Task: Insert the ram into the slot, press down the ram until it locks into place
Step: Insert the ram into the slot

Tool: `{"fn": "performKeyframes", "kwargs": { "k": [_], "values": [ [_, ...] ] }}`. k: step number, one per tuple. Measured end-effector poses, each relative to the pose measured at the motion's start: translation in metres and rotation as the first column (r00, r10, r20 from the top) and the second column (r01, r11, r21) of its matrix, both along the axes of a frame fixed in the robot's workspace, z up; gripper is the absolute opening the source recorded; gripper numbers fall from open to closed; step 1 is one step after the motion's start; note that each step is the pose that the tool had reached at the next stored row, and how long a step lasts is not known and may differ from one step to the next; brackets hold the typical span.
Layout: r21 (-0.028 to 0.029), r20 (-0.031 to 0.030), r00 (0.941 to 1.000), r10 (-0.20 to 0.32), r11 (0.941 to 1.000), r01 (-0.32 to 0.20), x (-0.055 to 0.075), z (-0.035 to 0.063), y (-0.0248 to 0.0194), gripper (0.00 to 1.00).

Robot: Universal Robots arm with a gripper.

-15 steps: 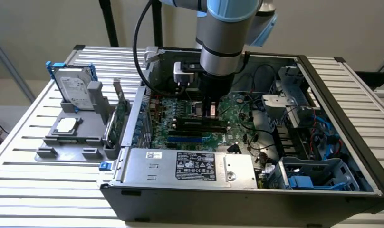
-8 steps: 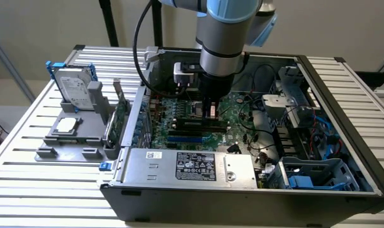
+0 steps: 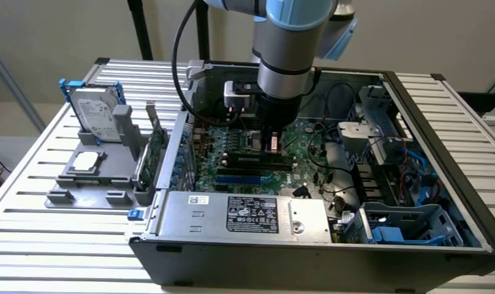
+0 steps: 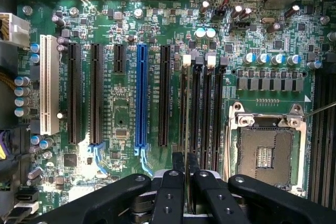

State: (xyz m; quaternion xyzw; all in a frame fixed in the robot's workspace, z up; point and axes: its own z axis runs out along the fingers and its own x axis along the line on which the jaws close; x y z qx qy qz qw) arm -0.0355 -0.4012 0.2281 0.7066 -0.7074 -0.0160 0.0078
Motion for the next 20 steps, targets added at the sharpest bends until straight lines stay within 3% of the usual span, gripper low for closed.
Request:
{"fn": "performKeyframes", "kwargs": {
  "k": [20],
  "values": [
    [-0.0024,0.0013,1.0000,0.000,1.0000,0.000,-0.0010,-0.0040,0.0020,0.13]
  ]
}}
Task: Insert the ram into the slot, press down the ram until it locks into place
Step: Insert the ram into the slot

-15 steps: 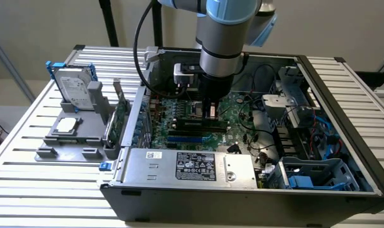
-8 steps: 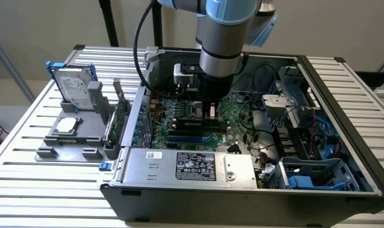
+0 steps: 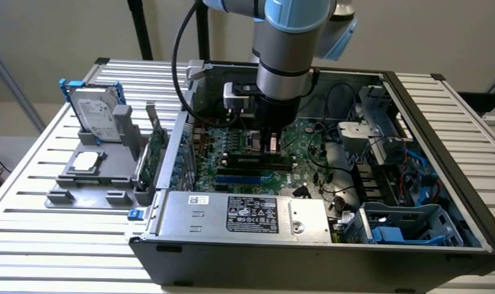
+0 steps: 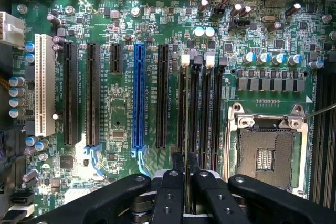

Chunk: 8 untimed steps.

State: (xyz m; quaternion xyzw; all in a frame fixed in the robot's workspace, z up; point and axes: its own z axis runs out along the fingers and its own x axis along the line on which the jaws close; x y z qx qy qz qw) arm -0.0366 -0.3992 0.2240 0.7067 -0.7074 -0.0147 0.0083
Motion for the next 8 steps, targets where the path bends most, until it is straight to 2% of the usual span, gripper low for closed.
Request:
{"fn": "performKeyframes", "kwargs": {
  "k": [8],
  "values": [
    [0.0001,0.0007,1.0000,0.000,1.0000,0.000,-0.0001,-0.0029,0.0001,0.15]
  ]
}}
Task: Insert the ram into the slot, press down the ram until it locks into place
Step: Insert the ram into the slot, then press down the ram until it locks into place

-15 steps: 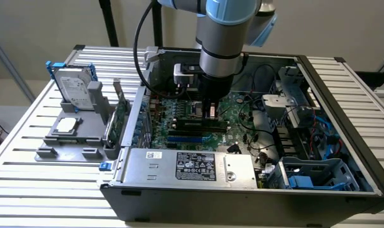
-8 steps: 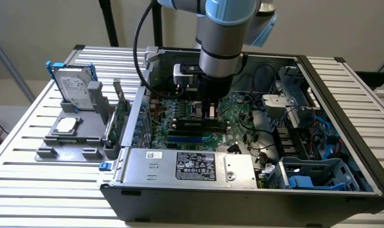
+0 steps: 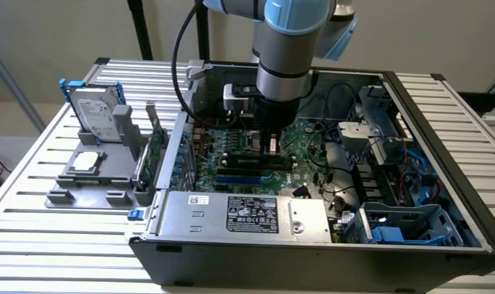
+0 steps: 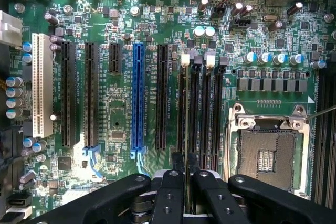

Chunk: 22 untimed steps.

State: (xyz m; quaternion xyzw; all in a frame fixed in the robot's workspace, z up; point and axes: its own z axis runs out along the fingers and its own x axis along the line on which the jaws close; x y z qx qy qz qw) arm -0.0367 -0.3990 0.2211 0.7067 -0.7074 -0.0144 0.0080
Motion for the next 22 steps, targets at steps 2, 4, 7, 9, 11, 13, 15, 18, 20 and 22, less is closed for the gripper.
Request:
{"fn": "performKeyframes", "kwargs": {
  "k": [2,4,7,9,11,13,15,18,20,22],
  "values": [
    [-0.0003,0.0000,1.0000,0.000,1.0000,0.000,0.000,0.0000,0.0000,0.15],
    [0.0000,0.0001,1.0000,0.000,1.0000,0.000,0.000,0.0021,0.0001,0.22],
    [0.0000,0.0001,1.0000,0.000,1.0000,0.000,-0.001,0.0094,0.0001,0.22],
    [-0.0001,0.0001,1.0000,0.000,1.0000,0.000,-0.002,0.0139,0.0000,0.22],
    [0.0000,0.0001,1.0000,0.000,1.0000,0.000,-0.003,0.0193,0.0001,0.22],
    [-0.0002,0.0001,1.0000,0.000,1.0000,0.000,-0.003,0.0236,0.0000,0.19],
    [0.0000,0.0002,1.0000,0.000,1.0000,0.000,-0.003,0.0244,0.0001,0.11],
    [0.0002,0.0002,1.0000,0.000,1.0000,0.000,-0.003,0.0244,0.0001,0.11],
    [0.0001,0.0001,1.0000,0.000,1.0000,0.000,-0.003,0.0245,0.0000,0.11],
    [0.0001,0.0001,1.0000,0.000,1.0000,0.000,-0.003,0.0245,0.0000,0.11]
  ]
}}
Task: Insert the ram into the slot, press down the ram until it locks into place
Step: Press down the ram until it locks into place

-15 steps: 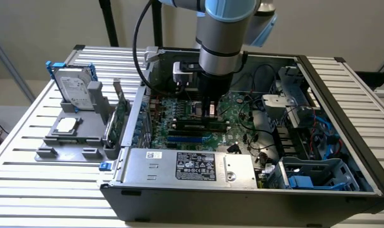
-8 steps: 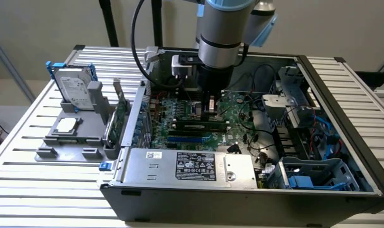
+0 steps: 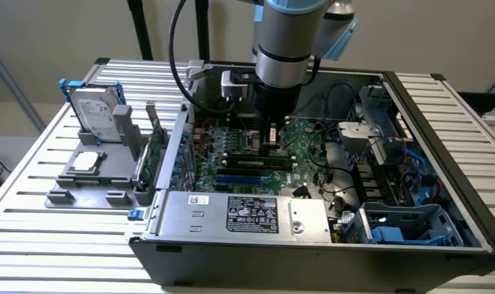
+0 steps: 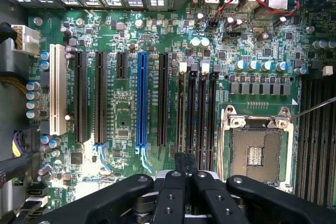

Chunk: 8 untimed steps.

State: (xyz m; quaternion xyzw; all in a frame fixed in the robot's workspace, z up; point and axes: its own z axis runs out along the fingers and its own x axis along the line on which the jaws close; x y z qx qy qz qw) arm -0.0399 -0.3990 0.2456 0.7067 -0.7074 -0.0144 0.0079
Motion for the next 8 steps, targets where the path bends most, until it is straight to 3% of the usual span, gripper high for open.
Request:
{"fn": "performKeyframes", "kwargs": {
  "k": [8],
  "values": [
    [0.0000,0.0000,1.0000,0.000,1.0000,0.000,0.0000,0.0000,0.0000,0.11]
  ]
}}
